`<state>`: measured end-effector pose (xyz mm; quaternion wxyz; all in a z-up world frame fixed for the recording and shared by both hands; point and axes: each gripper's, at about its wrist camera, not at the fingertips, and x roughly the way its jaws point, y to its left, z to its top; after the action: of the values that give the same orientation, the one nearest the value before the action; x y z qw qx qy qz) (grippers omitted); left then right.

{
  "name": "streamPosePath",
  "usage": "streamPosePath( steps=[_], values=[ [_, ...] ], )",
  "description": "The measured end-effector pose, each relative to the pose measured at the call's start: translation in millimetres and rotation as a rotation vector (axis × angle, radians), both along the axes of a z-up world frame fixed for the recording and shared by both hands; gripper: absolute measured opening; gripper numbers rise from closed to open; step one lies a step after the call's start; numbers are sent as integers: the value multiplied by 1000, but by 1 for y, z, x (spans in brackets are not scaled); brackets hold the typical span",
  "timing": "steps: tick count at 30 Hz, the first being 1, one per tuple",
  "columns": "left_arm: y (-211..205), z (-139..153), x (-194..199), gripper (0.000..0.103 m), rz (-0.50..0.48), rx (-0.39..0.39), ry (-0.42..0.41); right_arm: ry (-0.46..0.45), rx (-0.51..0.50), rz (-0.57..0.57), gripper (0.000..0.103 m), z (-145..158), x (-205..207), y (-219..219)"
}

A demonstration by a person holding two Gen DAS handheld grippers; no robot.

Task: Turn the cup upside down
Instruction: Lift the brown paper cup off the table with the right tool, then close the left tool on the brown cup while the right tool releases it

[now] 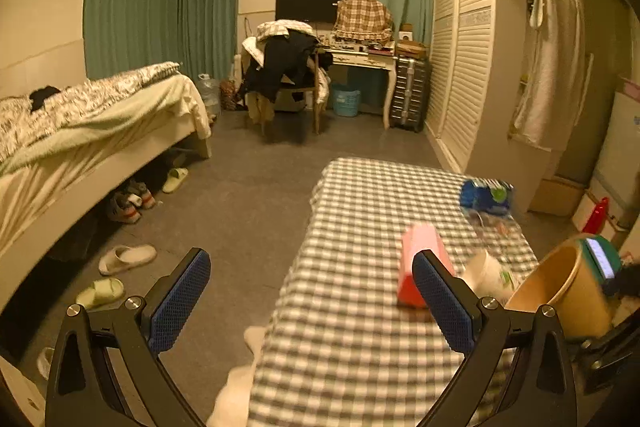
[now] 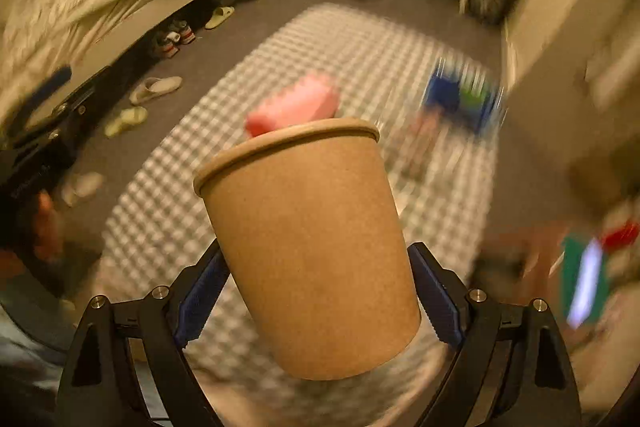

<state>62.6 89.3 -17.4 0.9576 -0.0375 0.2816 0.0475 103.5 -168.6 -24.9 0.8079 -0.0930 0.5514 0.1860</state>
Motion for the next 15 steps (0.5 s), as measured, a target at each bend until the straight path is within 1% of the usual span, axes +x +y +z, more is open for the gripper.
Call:
streamPosePath(
  steps=[1, 3, 4, 6, 7, 10, 13, 15],
  values=[
    [1, -5, -3, 103, 1, -4, 6, 49, 61, -44, 88, -12, -6, -4],
    [0, -15, -7, 103, -4, -11, 26, 99, 150, -117, 88, -31, -14, -7],
    [2, -21, -9, 103, -1, -15, 37, 121, 177, -142, 88, -41, -17, -6],
    [8, -30, -12, 103, 13, -20, 53, 141, 194, -183, 88, -59, -24, 2],
    [11, -34, -13, 103, 16, -25, 59, 144, 196, -201, 88, -64, -22, 5],
    [16, -41, -14, 103, 14, -36, 76, 127, 187, -261, 88, -78, -19, 13],
    [19, -47, -17, 103, 15, -33, 86, 93, 198, -302, 87, -80, -12, 15],
    [18, -47, -18, 103, 17, -29, 87, 74, 193, -309, 87, -81, -12, 17]
  ],
)
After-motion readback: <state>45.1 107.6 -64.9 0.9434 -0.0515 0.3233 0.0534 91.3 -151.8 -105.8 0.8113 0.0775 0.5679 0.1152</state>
